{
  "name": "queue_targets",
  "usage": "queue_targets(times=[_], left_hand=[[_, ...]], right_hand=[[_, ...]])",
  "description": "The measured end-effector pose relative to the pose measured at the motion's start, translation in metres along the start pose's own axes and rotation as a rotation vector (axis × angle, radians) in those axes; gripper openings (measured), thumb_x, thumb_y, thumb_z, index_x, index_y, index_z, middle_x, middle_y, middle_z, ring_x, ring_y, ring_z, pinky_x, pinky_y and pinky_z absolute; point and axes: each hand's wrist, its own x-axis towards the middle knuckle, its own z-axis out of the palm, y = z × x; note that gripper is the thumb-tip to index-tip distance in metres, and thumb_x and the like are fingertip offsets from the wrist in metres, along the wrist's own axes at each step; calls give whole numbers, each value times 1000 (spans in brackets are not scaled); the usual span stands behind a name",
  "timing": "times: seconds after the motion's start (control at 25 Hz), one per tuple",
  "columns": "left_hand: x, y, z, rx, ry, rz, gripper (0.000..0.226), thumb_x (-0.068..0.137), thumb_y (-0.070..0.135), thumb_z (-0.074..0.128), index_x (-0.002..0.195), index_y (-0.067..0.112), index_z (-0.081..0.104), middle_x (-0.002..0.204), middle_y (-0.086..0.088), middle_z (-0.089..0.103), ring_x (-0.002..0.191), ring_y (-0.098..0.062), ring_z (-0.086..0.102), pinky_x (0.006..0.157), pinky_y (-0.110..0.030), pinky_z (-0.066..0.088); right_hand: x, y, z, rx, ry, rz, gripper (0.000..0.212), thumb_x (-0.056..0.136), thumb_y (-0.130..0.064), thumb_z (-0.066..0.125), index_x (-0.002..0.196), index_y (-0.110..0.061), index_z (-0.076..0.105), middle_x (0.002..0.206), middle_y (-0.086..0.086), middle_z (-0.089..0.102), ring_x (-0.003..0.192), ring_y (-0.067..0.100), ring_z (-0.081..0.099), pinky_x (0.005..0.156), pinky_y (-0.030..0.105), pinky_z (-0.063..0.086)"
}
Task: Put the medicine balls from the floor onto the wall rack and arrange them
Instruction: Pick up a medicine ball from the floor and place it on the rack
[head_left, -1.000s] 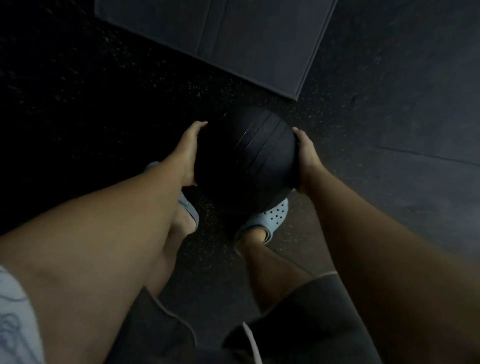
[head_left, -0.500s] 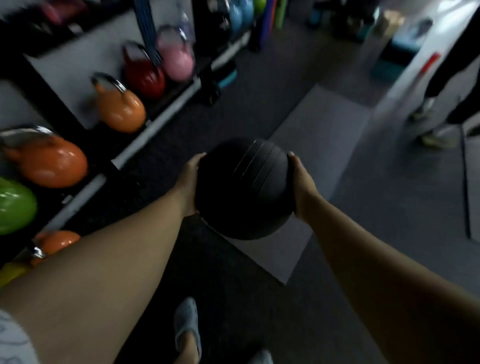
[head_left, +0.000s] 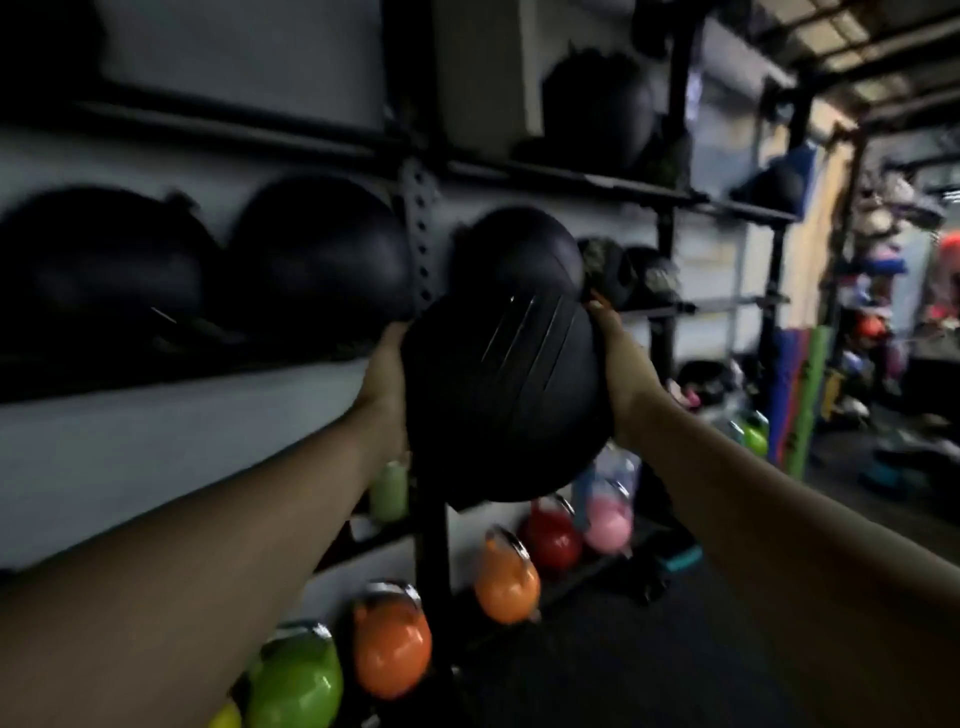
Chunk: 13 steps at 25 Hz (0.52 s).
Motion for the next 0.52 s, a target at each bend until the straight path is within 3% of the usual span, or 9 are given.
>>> queue_targets(times=[0.08,0.2,0.32,0.4,0.52], left_hand=[[8,77,-19,39,51,175,45,101,44,47,95,14,80,83,-7,83,67,-21,80,55,-24,61],[14,180,-48,123,122,359,47,99,44,47,90,14,83,86,-9,82,73,-25,78,61,-26,60],[19,257,-71,195,218,542,49,99,44,49,113,8,79,111,-17,80,104,-34,73,78,-33,60],[26,302,-82,227,284,658,54,99,43,52,129,4,73,128,-22,73,120,-36,68,89,-37,58],[50,349,-95,284,358,746,46,95,47,60,119,14,80,116,-14,79,115,-33,71,82,-34,58]], right_hand=[[24,-38,69,88,-103,-81,60,78,-63,61,123,-24,74,118,4,78,109,26,73,99,42,57],[48,-85,165,243,-267,-140,50,82,-61,63,112,-25,78,104,2,82,97,29,78,83,38,62],[67,-119,242,339,-380,-228,59,81,-63,60,124,-26,73,121,4,76,111,30,72,101,46,56],[82,-136,284,420,-447,-245,60,80,-65,59,125,-28,72,123,4,75,114,30,70,103,49,54],[109,-153,334,482,-529,-257,55,79,-66,57,115,-30,78,119,6,77,112,32,71,100,53,56]])
